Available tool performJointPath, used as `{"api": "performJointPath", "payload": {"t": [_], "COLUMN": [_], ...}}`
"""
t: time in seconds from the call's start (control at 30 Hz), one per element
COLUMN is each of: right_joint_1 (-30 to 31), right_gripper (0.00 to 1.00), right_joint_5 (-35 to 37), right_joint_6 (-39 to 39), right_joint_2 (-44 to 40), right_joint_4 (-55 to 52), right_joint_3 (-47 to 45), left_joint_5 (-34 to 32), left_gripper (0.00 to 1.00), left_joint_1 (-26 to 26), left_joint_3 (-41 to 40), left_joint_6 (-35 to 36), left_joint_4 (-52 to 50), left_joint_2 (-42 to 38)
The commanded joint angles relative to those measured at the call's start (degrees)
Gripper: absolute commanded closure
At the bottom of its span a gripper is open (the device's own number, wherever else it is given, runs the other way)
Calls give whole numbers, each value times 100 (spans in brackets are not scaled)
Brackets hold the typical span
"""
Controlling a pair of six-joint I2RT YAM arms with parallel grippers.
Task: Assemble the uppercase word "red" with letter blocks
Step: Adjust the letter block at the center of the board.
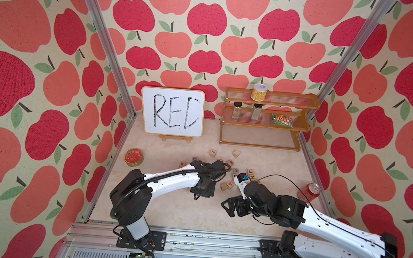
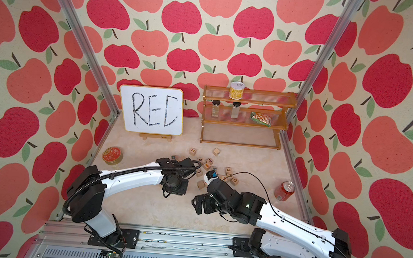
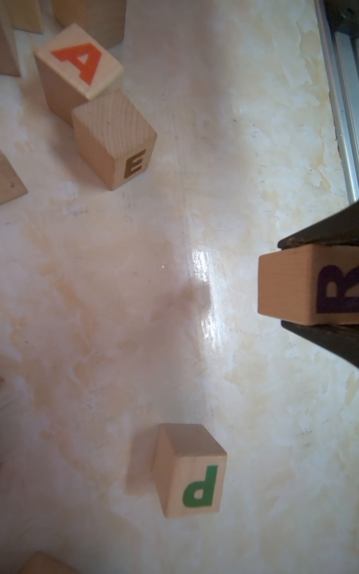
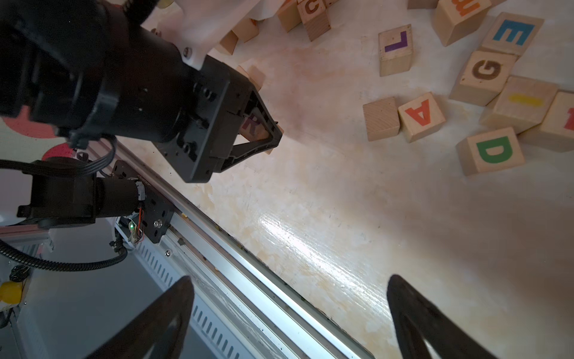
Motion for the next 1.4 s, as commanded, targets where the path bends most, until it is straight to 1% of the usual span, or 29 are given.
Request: {"api": "performJointPath", "payload": {"t": [0.0, 0.23, 0.5, 0.63, 0.77, 0.97, 1.37], "right_joint_1": [-31, -23, -31, -55, -114, -128, -152], "right_gripper": [1, 1, 1, 1, 1, 1, 1], "right_joint_5": [-295, -390, -60, -107, -271, -300, -335], "right_joint_6": [-353, -393, -398, -409, -383, -323, -389], "right_joint_2": [-186, -431, -1049, -1276, -1294, -1259, -1095], "right_joint_4": [-51, -85, -377, -364, -361, -283, -305], "right_joint_3": [-80, -281, -497, -610, -637, -639, -523], "left_joint_5": [-395, -520, -518, -538, -575, -679, -567], "left_gripper": [81, 81, 81, 81, 81, 80, 77], "left_joint_1": [-148, -265, -322, -331, -332, -357, -357], "left_joint_3": [-63, -32, -400, -649, -846, -973, -1348], "left_joint_6": [-322, -544, -607, -546, -475, -414, -798], "left_joint_4": [32, 107, 490, 731, 935, 1040, 1272], "left_joint_2": [185, 529, 496, 368, 280, 240, 243]}}
